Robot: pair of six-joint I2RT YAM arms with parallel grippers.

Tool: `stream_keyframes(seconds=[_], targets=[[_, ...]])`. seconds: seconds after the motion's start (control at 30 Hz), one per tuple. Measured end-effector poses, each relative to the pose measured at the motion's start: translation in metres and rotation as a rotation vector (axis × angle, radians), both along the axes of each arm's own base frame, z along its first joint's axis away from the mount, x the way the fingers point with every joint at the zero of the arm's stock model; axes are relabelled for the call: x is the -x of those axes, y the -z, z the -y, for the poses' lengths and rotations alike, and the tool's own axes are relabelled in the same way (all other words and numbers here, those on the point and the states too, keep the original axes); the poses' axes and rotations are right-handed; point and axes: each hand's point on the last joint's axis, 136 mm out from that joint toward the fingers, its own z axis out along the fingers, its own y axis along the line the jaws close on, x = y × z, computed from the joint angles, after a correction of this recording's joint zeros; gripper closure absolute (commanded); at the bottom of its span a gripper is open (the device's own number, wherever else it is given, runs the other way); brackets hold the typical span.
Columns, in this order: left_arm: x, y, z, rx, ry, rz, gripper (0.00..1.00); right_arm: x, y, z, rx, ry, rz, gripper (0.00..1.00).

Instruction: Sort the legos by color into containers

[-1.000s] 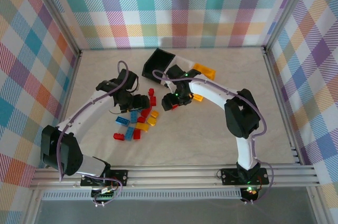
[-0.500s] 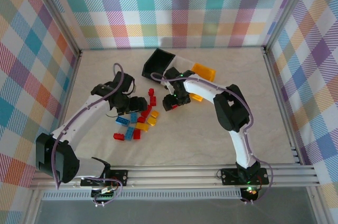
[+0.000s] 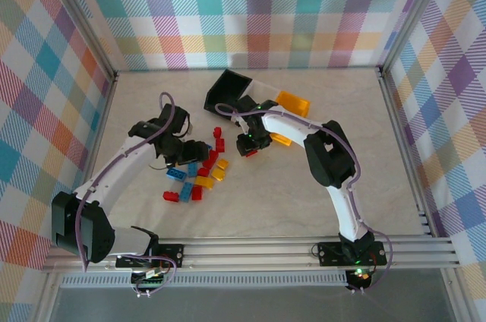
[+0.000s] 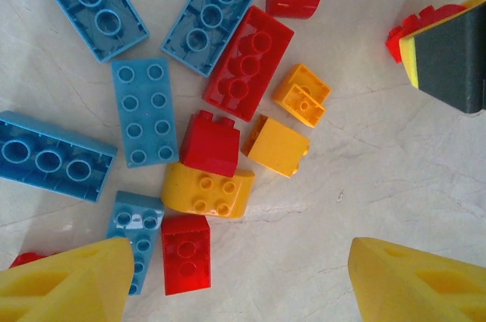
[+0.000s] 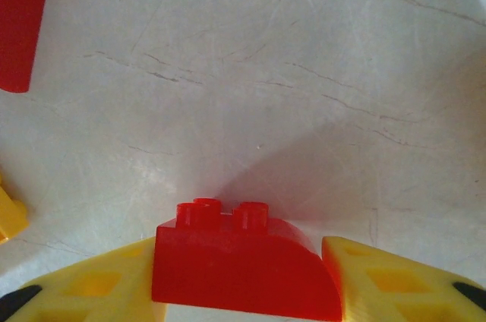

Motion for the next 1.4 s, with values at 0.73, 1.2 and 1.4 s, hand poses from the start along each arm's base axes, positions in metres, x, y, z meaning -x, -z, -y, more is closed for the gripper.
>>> stream_keyframes(seconds=[0.73,1.2,1.4], targets=[[-0.007,0.014,0.004,-0.003,0.002,-0.031,0.25,-0.072,-0.113,0.078,-0.073,0.232,0.212,0.54],[-0.008,0.031,0.004,-0.027,0.006,-0.089,0.25,-0.131,-0.051,0.115,0.018,0.347,0.142,0.43],[-0.008,0.041,0.005,-0.041,0.028,-0.117,0.29,-0.13,-0.054,0.116,0.022,0.348,0.141,0.38]])
